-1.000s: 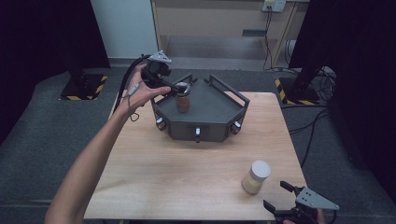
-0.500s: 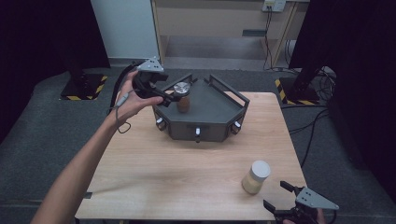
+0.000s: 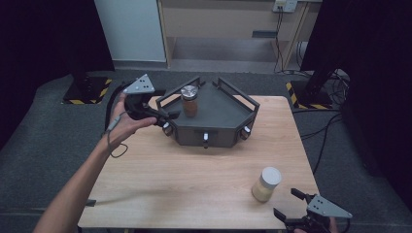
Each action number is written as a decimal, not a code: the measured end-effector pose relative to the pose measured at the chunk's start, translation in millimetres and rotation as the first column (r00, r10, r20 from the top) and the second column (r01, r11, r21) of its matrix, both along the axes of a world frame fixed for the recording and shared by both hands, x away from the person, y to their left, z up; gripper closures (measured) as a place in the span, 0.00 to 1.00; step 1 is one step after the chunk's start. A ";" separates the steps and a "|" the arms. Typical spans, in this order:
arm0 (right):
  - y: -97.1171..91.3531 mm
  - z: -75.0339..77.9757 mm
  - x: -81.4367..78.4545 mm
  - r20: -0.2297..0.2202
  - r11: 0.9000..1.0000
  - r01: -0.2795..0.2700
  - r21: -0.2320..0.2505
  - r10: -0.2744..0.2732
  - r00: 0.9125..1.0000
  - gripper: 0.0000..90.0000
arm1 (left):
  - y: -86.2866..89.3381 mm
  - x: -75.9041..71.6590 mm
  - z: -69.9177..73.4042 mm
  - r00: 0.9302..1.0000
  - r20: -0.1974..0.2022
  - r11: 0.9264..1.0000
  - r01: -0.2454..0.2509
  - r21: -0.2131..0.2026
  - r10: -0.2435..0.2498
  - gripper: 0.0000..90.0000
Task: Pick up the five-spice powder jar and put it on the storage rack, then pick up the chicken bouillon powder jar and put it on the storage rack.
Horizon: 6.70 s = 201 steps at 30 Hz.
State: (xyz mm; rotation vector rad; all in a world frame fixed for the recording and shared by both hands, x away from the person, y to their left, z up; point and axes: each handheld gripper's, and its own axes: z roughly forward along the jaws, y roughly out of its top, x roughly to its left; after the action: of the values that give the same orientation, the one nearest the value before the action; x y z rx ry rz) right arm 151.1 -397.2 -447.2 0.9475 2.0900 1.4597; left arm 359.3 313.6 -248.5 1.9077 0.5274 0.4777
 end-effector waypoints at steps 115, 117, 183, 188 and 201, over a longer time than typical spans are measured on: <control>2.2 -1.4 -8.5 0.054 0.998 0.057 0.013 -0.057 0.997 0.03 | 82.0 -179.0 -200.4 0.980 -0.089 0.964 -0.194 -0.180 0.180 0.01; 1.9 -1.4 -8.7 0.057 0.998 0.055 0.013 -0.056 0.997 0.03 | 82.4 -177.2 -200.1 0.981 -0.095 0.966 -0.186 -0.177 0.172 0.01; 4.0 137.3 39.3 -0.066 0.989 -0.077 -0.128 0.069 0.995 0.03 | 81.0 -174.6 -198.7 0.987 -0.099 0.976 -0.140 -0.164 0.125 0.01; 10.4 131.1 51.0 -0.091 0.986 -0.090 -0.141 0.077 0.993 0.04 | 81.1 -174.4 -198.8 0.987 -0.099 0.976 -0.140 -0.165 0.125 0.01; 32.0 115.2 69.6 -0.120 0.978 -0.104 -0.180 0.083 0.989 0.05 | 81.1 -174.3 -198.8 0.987 -0.100 0.977 -0.140 -0.164 0.124 0.01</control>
State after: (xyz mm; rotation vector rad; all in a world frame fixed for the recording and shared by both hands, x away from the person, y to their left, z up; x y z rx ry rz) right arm 220.7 -365.2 -331.9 0.8874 2.3347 1.2529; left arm 184.9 394.7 -447.3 1.7423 0.7344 0.4203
